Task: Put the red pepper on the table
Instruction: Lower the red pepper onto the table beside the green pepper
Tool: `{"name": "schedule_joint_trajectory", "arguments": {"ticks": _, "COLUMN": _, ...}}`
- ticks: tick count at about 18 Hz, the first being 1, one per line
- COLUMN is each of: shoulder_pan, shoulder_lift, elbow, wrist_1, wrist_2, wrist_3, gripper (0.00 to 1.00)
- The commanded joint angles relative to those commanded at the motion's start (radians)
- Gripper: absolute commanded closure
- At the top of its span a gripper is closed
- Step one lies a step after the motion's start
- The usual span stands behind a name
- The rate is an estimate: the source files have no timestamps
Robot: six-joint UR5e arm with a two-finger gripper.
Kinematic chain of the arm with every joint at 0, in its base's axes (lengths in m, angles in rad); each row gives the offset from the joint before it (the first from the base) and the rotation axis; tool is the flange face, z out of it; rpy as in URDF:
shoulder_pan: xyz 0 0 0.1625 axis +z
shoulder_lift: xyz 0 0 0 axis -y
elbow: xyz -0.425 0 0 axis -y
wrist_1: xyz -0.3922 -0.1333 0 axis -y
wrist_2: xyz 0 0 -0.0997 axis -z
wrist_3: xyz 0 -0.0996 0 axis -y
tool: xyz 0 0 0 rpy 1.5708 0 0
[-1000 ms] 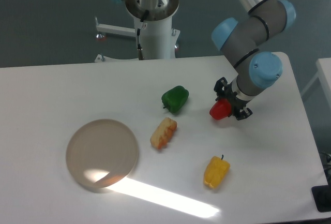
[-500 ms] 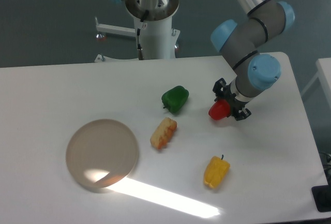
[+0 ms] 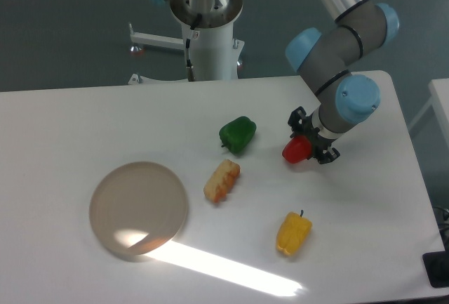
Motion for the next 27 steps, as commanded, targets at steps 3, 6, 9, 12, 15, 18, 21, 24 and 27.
{"name": "schedule_joint_trajectory", "arguments": {"ticks": 3, "shoulder_pan": -0.002, "shoulder_lift": 0.000, "elbow": -0.005, "wrist_1": 0.002, "wrist_2": 0.000, "wrist_3": 0.000, "gripper": 0.36}}
{"name": "schedule_joint_trajectory", "arguments": {"ticks": 6, "shoulder_pan": -0.006, "shoulder_lift": -0.002, "elbow": -0.003, "wrist_1": 0.002, "wrist_2": 0.000, "wrist_3": 0.000, "gripper": 0.36}}
{"name": "schedule_joint_trajectory", "arguments": {"ticks": 9, "shoulder_pan": -0.008, "shoulder_lift": -0.002, "elbow": -0.002, "wrist_1": 0.000, "wrist_2": 0.000, "wrist_3": -0.003, "gripper": 0.36}}
{"name": "schedule_joint_trajectory", "arguments": {"ticks": 12, "shoulder_pan": -0.008, "shoulder_lift": -0.003, "elbow": -0.003, "wrist_1": 0.002, "wrist_2": 0.000, "wrist_3": -0.003, "gripper": 0.36}}
{"name": "schedule_joint_trajectory", "arguments": {"ticks": 15, "shoulder_pan": -0.008, "shoulder_lift": -0.003, "elbow": -0.003, "wrist_1": 0.003, "wrist_2": 0.000, "wrist_3": -0.006, "gripper": 0.36}}
{"name": "schedule_joint_trajectory", "arguments": {"ticks": 18, "shoulder_pan": -0.008, "shoulder_lift": -0.005, "elbow": -0.003, "wrist_1": 0.003, "wrist_2": 0.000, "wrist_3": -0.008, "gripper": 0.36}}
{"name": "schedule_joint_trajectory", "arguments": {"ticks": 21, "shoulder_pan": -0.008, "shoulder_lift": -0.005, "elbow": -0.003, "wrist_1": 0.003, "wrist_2": 0.000, "wrist_3": -0.008, "gripper": 0.36}}
{"name": "schedule_joint_trajectory", "arguments": {"ticks": 24, "shoulder_pan": -0.008, "shoulder_lift": -0.005, "elbow": -0.005, "wrist_1": 0.005, "wrist_2": 0.000, "wrist_3": -0.008, "gripper": 0.34}}
{"name": "schedule_joint_trajectory", "arguments": {"ticks": 27, "shoulder_pan": -0.009, "shoulder_lift": -0.005, "elbow": -0.005, "wrist_1": 0.006, "wrist_2": 0.000, "wrist_3": -0.008, "gripper": 0.33}}
